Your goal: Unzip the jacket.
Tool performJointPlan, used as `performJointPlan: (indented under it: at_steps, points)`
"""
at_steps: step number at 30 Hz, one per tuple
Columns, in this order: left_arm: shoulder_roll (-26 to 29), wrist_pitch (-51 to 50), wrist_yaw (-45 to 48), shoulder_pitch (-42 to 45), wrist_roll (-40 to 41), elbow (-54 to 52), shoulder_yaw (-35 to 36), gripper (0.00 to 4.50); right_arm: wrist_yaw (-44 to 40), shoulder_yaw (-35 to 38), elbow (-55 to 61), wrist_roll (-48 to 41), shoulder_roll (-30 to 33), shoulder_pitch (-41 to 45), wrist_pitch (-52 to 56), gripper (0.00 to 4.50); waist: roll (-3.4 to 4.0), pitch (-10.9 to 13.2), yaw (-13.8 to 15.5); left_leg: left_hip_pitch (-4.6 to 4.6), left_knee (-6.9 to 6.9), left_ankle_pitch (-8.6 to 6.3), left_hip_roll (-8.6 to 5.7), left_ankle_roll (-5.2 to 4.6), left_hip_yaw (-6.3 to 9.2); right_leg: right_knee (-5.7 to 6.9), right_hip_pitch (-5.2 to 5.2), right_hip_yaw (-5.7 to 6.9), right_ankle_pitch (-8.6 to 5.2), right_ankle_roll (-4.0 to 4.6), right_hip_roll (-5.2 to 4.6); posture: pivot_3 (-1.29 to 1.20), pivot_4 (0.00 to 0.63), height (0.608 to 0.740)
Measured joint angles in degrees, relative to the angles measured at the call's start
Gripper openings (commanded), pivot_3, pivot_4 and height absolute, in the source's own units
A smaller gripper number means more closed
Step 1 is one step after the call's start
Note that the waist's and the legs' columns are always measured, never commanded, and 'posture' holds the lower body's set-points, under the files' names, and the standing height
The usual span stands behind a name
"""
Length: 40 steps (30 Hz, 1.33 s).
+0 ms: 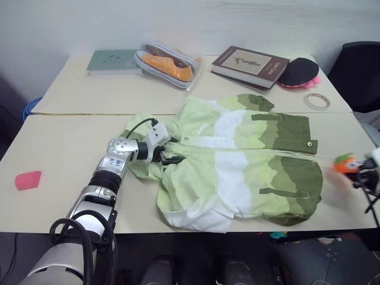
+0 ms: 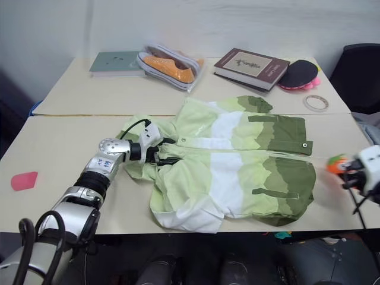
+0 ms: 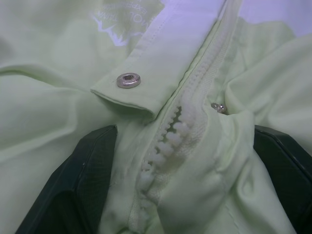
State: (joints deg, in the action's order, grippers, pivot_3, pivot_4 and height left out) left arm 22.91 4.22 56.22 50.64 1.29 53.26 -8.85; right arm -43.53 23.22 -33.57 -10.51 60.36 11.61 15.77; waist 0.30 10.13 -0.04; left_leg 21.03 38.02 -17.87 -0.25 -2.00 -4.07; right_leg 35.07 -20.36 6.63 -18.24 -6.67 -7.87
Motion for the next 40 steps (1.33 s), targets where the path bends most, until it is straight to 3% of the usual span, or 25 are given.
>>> performJointPlan:
  at_steps: [5, 9, 10, 16, 21, 23, 27, 29, 33, 40]
  points:
    - [0.5, -0.8, -1.6, -0.9, 0.0, -0.2, 0.8, 4.13, 6.7, 2.5, -16.8, 1.2, 2.9, 6.0, -9.8, 0.30, 0.28, -0.2, -0.6, -0.15, -0.11, 0.03, 0.07, 0.09, -0.14, 0.00, 0.01, -0.10, 0.00, 0.00, 0.01, 0.00, 0.150, 0.740]
    - [1.2, -1.0, -1.7, -2.2, 0.6, -1.5, 1.9, 4.30, 6.6, 2.4, -20.7, 0.6, 2.8, 9.9, -13.4, 0.30, 0.37, -0.3, -1.5, -0.17, -0.15, 0.05, 0.08, 0.12, -0.14, 0.03, 0.01, -0.34, 0.00, 0.01, 0.02, 0.00, 0.150, 0.740]
    - [1.4, -1.0, -1.7, -2.8, 0.9, -2.4, 2.4, 4.49, 5.2, 2.5, -20.4, -0.6, 2.7, 10.6, -13.1, 0.65, 0.37, -0.3, -1.6, -0.17, -0.17, 0.05, 0.09, 0.13, -0.14, 0.02, 0.00, -0.37, 0.00, 0.01, 0.04, 0.00, 0.150, 0.740]
    - [2.6, -3.3, -0.2, -7.6, 4.7, -10.7, 5.8, 4.50, -2.8, 2.7, -9.3, -6.2, -2.0, 5.9, -9.0, 2.69, 0.22, -0.2, -1.4, 0.27, -0.16, 0.01, 0.19, 0.21, -0.09, 0.13, -0.30, -0.48, 0.00, 0.02, 0.22, 0.00, 0.150, 0.740]
    - [7.6, -9.1, 2.1, -11.1, 7.7, -20.0, 8.5, 4.50, -8.1, 7.4, 1.0, -10.6, -4.1, -0.7, -14.6, 4.48, 0.01, 0.0, -0.9, 0.44, -0.15, -0.01, 0.02, 0.04, -0.07, -0.03, -0.33, -0.39, 0.01, 0.00, 0.28, 0.00, 0.150, 0.740]
    - [9.8, -10.8, 4.0, -13.9, 11.8, -27.8, 11.6, 4.50, -14.0, 11.4, 10.1, -16.9, -7.6, -3.3, -18.7, 4.48, -0.21, 0.2, -0.8, 0.44, -0.12, -0.02, 0.07, 0.06, 0.01, -0.04, -0.28, -0.43, 0.02, -0.03, 0.23, 0.00, 0.150, 0.740]
    - [14.1, -13.4, 6.1, -19.0, 17.4, -39.7, 16.3, 4.50, -17.1, 10.6, 22.8, -21.4, -10.1, -5.6, -18.1, 4.48, -0.24, 0.3, -0.7, 0.31, -0.09, -0.08, 0.13, 0.14, 0.06, -0.05, -0.19, -0.49, 0.03, -0.03, 0.08, 0.00, 0.150, 0.740]
    - [17.4, -15.1, 6.8, -25.1, 18.8, -44.2, 18.9, 4.50, -17.0, 6.9, 30.1, -24.3, -12.3, -4.5, -14.8, 4.48, -0.13, 0.3, -1.3, 0.26, -0.13, -0.10, 0.19, 0.18, 0.06, -0.03, -0.18, -0.49, 0.02, -0.01, 0.10, 0.00, 0.150, 0.740]
    - [18.8, -13.1, 6.3, -35.7, 19.0, -48.7, 22.2, 4.50, -21.7, -3.4, 41.1, -24.8, -13.5, -4.9, -13.3, 4.48, -0.02, 0.5, -1.3, 0.30, -0.16, -0.13, 0.26, 0.23, 0.12, -0.05, -0.24, -0.44, -0.02, 0.06, 0.11, 0.00, 0.150, 0.740]
    - [19.5, -10.3, 3.2, -47.9, 19.0, -53.7, 27.9, 4.50, -26.1, -12.0, 35.3, -20.2, -20.6, -3.2, -19.5, 4.48, -0.12, 0.6, 0.1, 0.38, -0.09, -0.31, -0.05, -0.07, 0.16, -0.31, -0.23, -0.41, -0.02, 0.05, -0.32, 0.00, 0.150, 0.740]
